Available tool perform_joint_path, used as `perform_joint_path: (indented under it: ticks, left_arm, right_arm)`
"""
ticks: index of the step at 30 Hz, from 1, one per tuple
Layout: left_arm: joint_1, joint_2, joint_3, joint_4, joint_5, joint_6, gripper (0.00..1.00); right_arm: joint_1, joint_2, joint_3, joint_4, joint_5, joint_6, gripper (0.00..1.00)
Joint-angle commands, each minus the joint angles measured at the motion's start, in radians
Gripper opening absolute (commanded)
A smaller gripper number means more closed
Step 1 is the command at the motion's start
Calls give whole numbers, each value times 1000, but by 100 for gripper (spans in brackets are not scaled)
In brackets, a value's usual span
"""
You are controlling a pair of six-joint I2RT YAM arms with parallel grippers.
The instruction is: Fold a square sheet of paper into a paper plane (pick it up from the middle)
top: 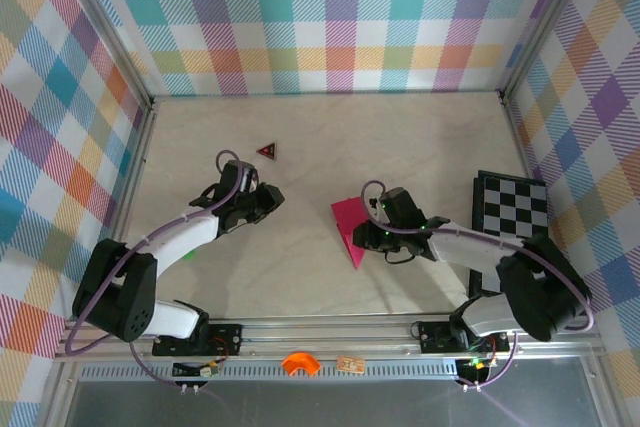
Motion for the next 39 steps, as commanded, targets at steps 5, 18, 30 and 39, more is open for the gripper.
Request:
perform_joint_path:
  ticks: [5, 18, 30, 39]
  left_arm:
    - [-27, 22, 29, 30, 51, -11, 23]
    - [-56, 92, 44, 118, 136, -33, 17]
    - [-105, 193, 84, 169, 254, -20, 7]
    - [-152, 283, 155, 142, 298, 18, 7]
  right_arm:
    - [-39, 155, 13, 135, -165, 102, 15]
    - [19, 248, -122, 299, -10, 486, 18]
    - [297, 255, -75, 445, 356, 879, 14]
    - [265, 101, -44, 316, 324, 634, 18]
